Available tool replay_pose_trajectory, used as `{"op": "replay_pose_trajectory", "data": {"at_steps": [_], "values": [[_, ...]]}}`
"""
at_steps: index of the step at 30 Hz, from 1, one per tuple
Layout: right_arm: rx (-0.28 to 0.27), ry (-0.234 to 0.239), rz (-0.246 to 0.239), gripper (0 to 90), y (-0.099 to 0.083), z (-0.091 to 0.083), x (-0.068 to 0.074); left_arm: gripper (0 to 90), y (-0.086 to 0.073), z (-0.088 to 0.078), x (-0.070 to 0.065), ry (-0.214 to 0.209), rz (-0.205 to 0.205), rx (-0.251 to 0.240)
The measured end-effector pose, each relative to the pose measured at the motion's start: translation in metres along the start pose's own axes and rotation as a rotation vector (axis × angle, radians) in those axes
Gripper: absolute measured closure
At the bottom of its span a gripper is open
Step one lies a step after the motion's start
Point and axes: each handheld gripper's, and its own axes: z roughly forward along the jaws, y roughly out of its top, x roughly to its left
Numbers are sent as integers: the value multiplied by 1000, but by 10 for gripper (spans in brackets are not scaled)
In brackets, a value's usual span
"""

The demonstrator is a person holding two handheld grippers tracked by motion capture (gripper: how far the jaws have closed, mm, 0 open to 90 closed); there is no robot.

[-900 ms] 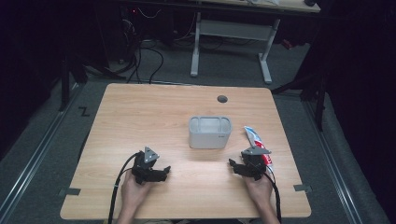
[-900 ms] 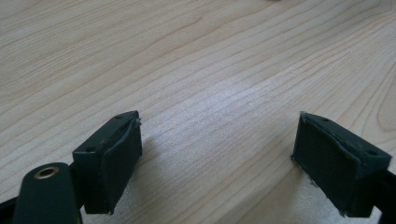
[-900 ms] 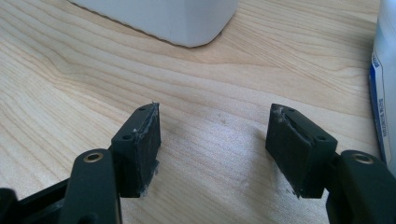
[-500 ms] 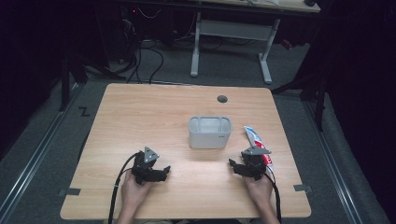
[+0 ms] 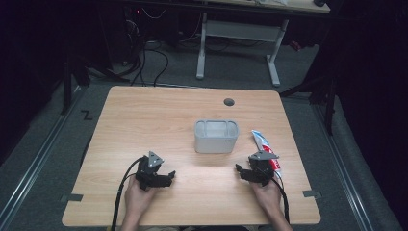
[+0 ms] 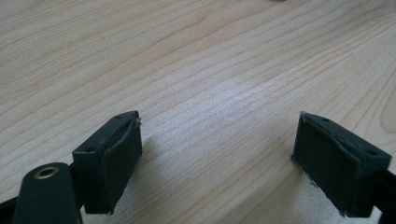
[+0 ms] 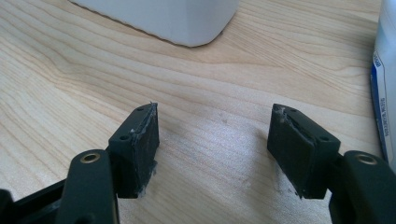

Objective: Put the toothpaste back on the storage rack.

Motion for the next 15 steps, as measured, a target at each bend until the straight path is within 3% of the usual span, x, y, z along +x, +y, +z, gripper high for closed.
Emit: {"op": "replay_pose_trajectory", "data": {"at_steps": [7,15], "values": [[2,-28,25,317,-1,-1,2,158,0,0,1,10,-9,1],[-1,-29,18,347,-3,-3,4,158,0,0,0,10,-11,1]]}}
